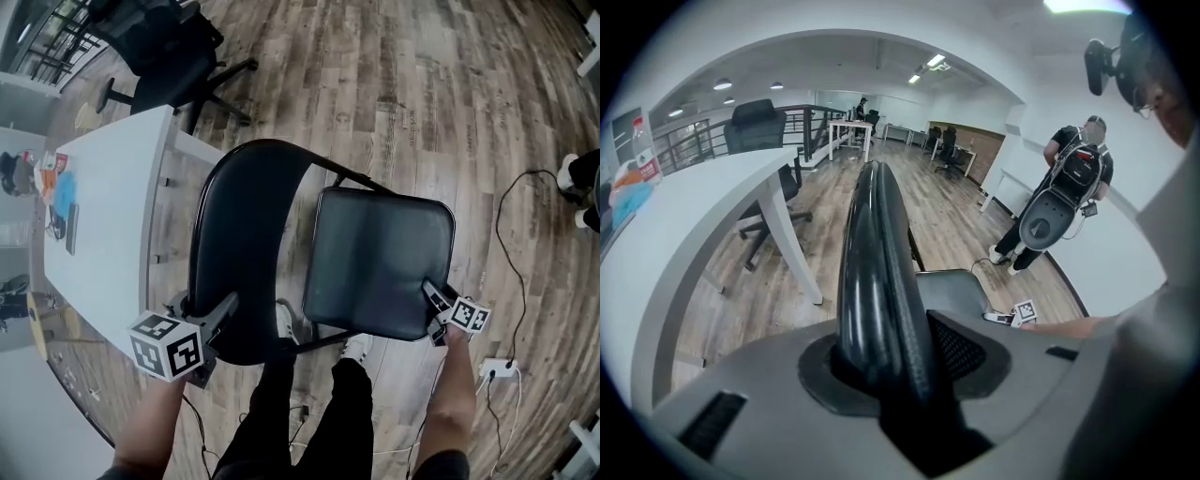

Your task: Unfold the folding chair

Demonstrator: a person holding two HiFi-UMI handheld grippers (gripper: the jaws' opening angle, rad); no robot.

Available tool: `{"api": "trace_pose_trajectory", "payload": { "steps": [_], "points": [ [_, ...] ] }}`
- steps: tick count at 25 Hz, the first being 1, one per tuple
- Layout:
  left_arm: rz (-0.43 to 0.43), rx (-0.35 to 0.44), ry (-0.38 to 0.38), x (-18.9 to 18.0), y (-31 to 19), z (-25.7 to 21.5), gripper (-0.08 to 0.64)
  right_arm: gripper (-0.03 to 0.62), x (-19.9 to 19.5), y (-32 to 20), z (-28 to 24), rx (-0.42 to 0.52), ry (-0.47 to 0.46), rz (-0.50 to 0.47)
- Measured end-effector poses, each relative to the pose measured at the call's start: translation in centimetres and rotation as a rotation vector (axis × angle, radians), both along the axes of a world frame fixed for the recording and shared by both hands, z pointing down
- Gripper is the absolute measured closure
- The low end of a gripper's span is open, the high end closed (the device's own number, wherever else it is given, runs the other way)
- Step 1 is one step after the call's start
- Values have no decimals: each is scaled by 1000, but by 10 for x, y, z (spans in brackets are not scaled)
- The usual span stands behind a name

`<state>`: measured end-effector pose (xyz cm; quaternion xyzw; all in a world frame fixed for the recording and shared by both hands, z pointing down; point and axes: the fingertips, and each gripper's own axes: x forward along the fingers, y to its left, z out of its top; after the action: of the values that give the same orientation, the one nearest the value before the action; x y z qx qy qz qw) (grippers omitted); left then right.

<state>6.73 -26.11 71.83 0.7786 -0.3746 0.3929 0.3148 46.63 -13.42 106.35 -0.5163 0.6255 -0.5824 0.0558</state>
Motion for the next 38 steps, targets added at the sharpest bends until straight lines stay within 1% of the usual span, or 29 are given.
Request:
{"api": "trace_pose_trajectory", "payload": {
  "steps": [3, 5, 7, 9, 10, 12, 13, 15, 17, 19, 22, 25, 26, 27, 28, 30, 31, 32, 33, 35, 36, 38],
  "points": [
    [-8, -2, 3, 3, 1, 1, 405, 253, 0, -1, 5, 13, -9, -8],
    [-10, 3, 24, 5, 1, 1, 403, 245, 3, -1, 6, 10, 15, -17],
    [-19, 17, 79, 9, 0, -2, 403, 204, 12, 1, 5, 0, 61, -18],
    [-54, 55, 136, 5, -1, -11, 401, 199, 29, 5, -3, 5, 109, 28],
    [-72, 87, 146, 0, -1, -18, 388, 201, 40, 4, -13, 21, 149, 63],
    [-92, 166, 126, -9, 0, -34, 365, 201, 59, -4, -50, 81, 263, 99],
    [-99, 202, 109, -12, 1, -43, 365, 201, 63, -8, -76, 116, 331, 96],
    [-117, 263, 68, -19, 7, -63, 359, 201, 56, -11, -134, 185, 458, 69],
    [-118, 307, 30, -22, 15, -86, 360, 201, 37, -9, -194, 247, 553, 33],
    [-100, 342, 41, -15, 24, -113, 360, 201, 8, -6, -255, 310, 613, 0],
    [-52, 378, 135, 1, 45, -159, 366, 204, -62, 5, -347, 427, 639, -38],
    [-17, 375, 265, 12, 89, -200, 414, 217, -138, 40, -433, 515, 648, -92],
    [1, 382, 297, 15, 105, -211, 428, 247, -156, 54, -458, 537, 670, -106],
    [22, 395, 320, 17, 121, -221, 448, 322, -172, 68, -480, 555, 694, -111],
    [42, 411, 339, 16, 137, -230, 468, 377, -186, 81, -501, 568, 711, -106],
    [61, 432, 379, 4, 171, -243, 503, 496, -213, 109, -539, 573, 705, -67],
    [61, 435, 403, -7, 190, -247, 530, 543, -226, 124, -556, 566, 699, -43],
    [55, 432, 426, -18, 209, -249, 550, 575, -240, 139, -571, 557, 707, -23],
    [47, 427, 447, -30, 229, -251, 554, 577, -254, 155, -585, 547, 730, -8],
    [36, 425, 487, -48, 266, -256, 555, 577, -279, 188, -607, 539, 817, 9],
    [44, 436, 500, -53, 282, -261, 554, 577, -291, 203, -617, 546, 868, 9],
    [82, 476, 498, -59, 312, -273, 554, 577, -312, 231, -635, 572, 955, -10]
  ]
}}
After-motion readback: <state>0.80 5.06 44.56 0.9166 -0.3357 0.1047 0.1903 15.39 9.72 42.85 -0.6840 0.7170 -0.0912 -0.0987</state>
